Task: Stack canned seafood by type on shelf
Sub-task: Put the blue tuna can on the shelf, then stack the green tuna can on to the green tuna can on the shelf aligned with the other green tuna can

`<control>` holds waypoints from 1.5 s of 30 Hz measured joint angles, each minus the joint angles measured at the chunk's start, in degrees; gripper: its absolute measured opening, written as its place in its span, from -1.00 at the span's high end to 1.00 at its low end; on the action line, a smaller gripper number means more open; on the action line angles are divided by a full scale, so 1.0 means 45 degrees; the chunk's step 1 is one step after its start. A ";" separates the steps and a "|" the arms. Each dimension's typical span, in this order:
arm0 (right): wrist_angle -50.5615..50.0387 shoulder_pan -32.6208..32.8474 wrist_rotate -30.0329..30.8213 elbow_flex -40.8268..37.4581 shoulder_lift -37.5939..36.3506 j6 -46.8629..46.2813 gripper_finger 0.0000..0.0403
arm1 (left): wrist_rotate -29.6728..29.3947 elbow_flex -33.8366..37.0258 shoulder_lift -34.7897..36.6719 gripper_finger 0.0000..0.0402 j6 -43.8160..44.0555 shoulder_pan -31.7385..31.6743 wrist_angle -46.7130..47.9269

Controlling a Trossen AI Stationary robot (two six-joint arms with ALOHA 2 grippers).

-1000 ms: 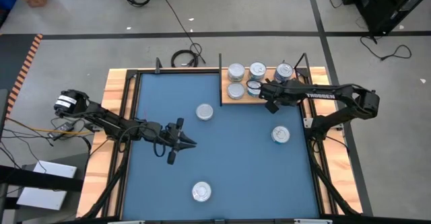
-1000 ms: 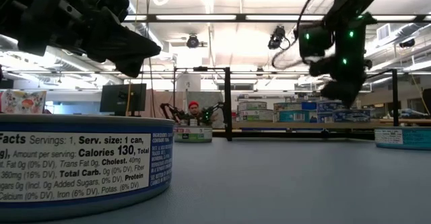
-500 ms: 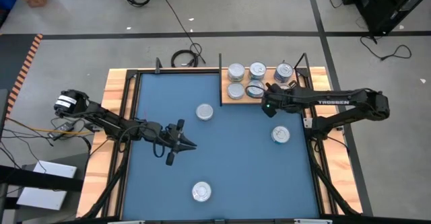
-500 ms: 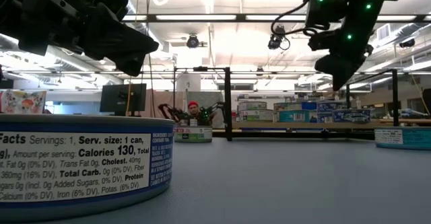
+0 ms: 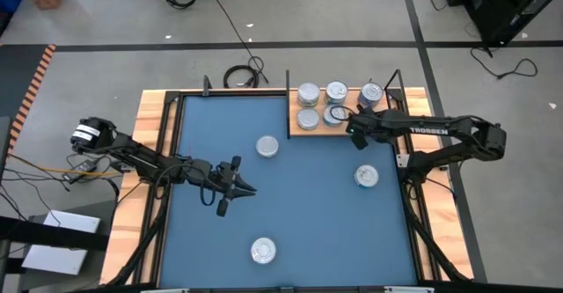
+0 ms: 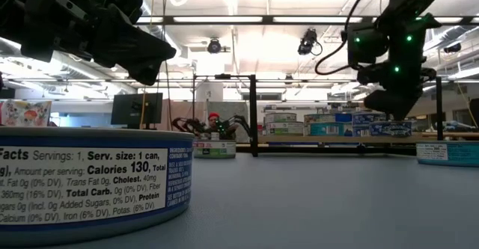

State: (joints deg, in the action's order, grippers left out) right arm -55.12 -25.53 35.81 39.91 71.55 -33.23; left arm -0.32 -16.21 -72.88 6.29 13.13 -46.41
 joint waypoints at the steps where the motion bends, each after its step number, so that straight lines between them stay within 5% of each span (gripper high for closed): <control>1: 0.0168 -0.0133 -0.0032 -0.0078 -0.0005 0.0087 0.99 | -0.0041 0.0000 0.0000 0.75 -0.0002 0.0000 -0.0005; 14: 0.0800 -0.0769 0.0506 -0.0351 -0.0365 0.0406 0.97 | -0.0794 -0.0010 0.0000 0.75 0.1327 -0.1183 0.0494; 21: 0.0646 0.0097 0.0708 -0.0351 -0.1552 0.0286 0.97 | -0.0790 -0.0019 0.0000 0.97 0.1618 -0.2921 0.1855; 26: 0.0789 0.1146 0.0762 -0.0351 -0.2291 0.0302 0.98 | -0.0050 -0.0164 0.0000 0.98 0.0733 -0.3846 0.2211; 36: 0.2424 0.4383 0.0788 -0.0351 -0.2589 -0.0339 0.98 | 0.1118 -0.2482 0.0000 0.99 -0.1699 -0.4750 0.6826; 45: 0.4731 0.6617 0.0808 -0.0350 -0.2579 -0.0268 0.98 | 0.0068 -0.3952 -0.0562 0.99 -0.3363 -0.5785 0.8708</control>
State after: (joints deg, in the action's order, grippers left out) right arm -33.83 4.24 39.45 38.33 59.94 -34.43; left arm -0.01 -33.99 -75.41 -8.84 -12.91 -7.23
